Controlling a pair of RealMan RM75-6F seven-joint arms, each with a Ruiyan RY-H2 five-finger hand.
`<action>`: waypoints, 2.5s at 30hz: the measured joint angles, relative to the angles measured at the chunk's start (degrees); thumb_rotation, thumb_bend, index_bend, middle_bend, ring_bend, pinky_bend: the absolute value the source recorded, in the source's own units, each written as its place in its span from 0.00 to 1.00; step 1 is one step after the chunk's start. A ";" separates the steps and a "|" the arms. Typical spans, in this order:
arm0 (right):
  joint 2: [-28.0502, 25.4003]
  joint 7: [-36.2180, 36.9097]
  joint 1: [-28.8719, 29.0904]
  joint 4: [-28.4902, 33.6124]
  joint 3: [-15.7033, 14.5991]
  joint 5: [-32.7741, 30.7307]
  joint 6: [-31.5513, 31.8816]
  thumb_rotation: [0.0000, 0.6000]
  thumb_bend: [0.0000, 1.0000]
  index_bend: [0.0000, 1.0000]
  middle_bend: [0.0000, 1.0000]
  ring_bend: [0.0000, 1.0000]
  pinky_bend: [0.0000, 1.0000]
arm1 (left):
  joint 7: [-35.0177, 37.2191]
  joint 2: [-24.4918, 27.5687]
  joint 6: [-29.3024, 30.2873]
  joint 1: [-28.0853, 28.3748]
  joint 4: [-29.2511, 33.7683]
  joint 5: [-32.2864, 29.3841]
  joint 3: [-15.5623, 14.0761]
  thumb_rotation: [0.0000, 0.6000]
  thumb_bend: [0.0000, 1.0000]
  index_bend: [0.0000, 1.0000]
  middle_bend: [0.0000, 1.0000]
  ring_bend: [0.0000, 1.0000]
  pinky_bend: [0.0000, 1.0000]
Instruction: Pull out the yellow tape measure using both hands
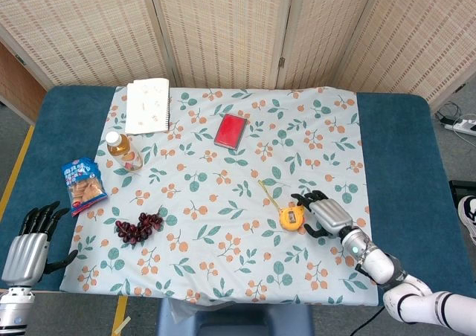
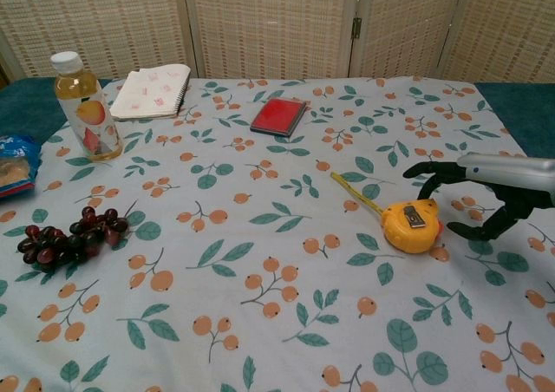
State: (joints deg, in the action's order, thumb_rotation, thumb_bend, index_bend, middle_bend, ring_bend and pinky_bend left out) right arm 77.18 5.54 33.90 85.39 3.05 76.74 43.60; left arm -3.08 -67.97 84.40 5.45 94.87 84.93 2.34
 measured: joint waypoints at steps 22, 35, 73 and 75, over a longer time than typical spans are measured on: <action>-2.33 0.41 -5.95 7.40 -9.54 14.34 9.75 1.00 0.53 0.07 0.24 0.10 0.00 | 1.35 -0.33 0.43 -0.23 -0.97 0.51 -0.24 1.00 0.25 0.19 0.09 0.10 0.00; -1.35 -6.84 -5.73 3.41 -5.50 14.70 14.95 1.00 0.41 0.07 0.08 0.05 0.00 | 1.39 -0.24 0.55 -0.44 -0.82 0.44 -0.33 1.00 0.25 0.19 0.09 0.10 0.00; 17.00 -21.97 3.62 -8.91 4.12 -0.15 4.24 1.00 0.31 0.10 0.17 0.11 0.00 | 1.06 -0.15 -0.03 -0.37 -0.82 -0.12 -0.20 1.00 0.25 0.19 0.09 0.10 0.00; 16.36 -22.09 4.05 -8.63 3.95 -0.38 3.57 1.00 0.31 0.13 0.19 0.12 0.00 | 1.10 -0.08 0.11 -0.46 -0.83 -0.16 -0.20 1.00 0.25 0.19 0.09 0.10 0.00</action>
State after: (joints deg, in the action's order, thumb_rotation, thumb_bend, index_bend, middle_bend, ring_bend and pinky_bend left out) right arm 93.54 -16.55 37.95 76.76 7.00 76.36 47.17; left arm -1.98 -68.05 84.51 4.98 94.04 84.77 2.14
